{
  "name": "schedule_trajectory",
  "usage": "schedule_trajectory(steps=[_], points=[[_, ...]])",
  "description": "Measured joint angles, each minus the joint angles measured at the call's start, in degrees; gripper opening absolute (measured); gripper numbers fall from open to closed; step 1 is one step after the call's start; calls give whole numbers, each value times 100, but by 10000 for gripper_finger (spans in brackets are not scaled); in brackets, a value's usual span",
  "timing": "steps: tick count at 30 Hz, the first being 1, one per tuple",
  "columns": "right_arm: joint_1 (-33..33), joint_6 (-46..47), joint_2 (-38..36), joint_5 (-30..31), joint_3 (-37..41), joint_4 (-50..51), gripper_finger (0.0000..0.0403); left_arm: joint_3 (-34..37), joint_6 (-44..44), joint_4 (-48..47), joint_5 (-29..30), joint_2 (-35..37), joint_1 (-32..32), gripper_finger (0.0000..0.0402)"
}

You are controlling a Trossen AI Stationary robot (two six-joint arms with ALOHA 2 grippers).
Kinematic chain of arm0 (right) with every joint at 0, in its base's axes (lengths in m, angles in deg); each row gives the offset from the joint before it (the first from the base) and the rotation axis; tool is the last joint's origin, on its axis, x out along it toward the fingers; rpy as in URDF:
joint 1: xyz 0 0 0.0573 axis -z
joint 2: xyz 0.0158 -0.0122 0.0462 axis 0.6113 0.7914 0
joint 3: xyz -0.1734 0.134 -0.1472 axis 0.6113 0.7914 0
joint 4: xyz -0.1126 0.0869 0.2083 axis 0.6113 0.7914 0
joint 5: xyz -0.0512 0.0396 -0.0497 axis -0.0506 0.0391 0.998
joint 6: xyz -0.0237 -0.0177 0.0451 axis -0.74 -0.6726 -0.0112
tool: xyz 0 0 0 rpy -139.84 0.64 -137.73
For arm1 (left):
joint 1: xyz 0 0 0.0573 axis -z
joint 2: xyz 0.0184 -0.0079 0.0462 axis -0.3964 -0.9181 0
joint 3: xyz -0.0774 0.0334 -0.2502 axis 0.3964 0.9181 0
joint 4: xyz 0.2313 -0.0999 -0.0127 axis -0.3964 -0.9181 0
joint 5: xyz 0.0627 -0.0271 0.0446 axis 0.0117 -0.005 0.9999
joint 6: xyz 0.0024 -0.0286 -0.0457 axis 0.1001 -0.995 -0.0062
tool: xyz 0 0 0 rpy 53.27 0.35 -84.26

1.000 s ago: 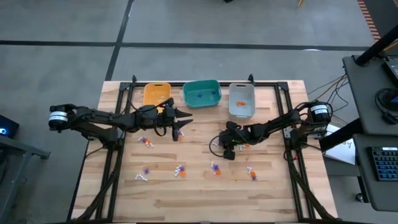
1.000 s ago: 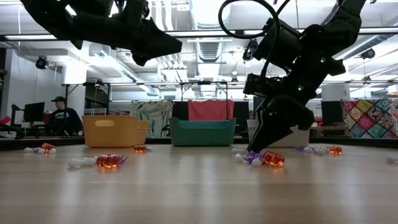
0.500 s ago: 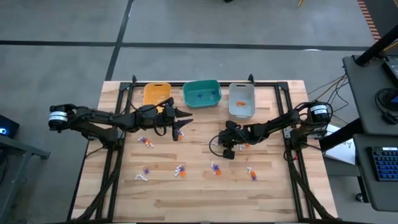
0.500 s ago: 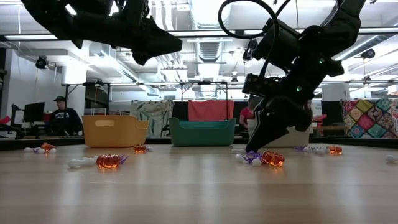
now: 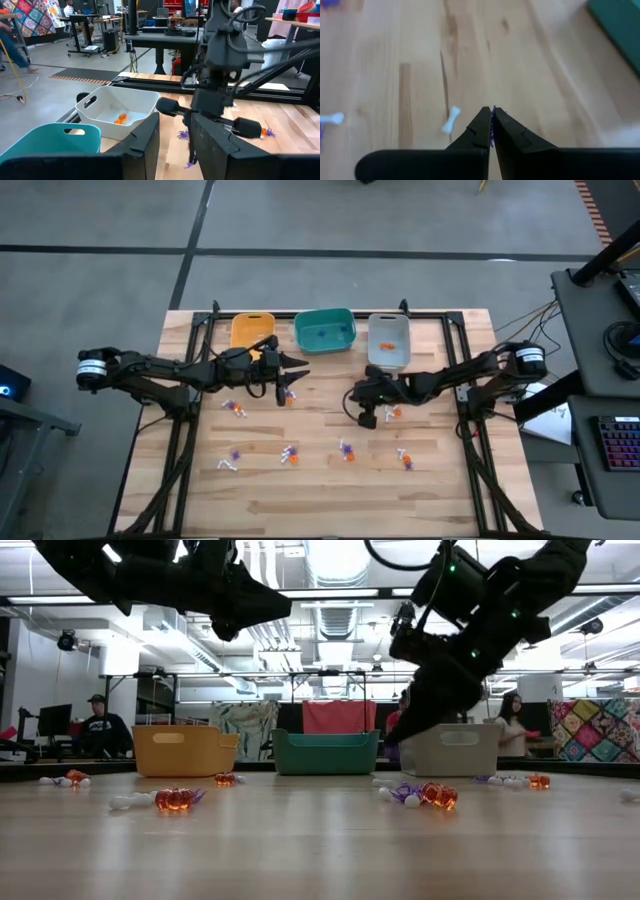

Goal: Sort Halloween decoration
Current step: Put the violet spider toy into the blue green bin

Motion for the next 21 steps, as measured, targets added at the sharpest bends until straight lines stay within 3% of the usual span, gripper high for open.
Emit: schedule_trajectory(steps=[10, 21], points=[[512, -78, -532, -34, -46, -573, 8, -4, 16, 171, 0, 4, -1, 95], [1328, -870, -243, -228, -1198, -297, 8, -4, 36, 254, 0, 63, -1, 95]])
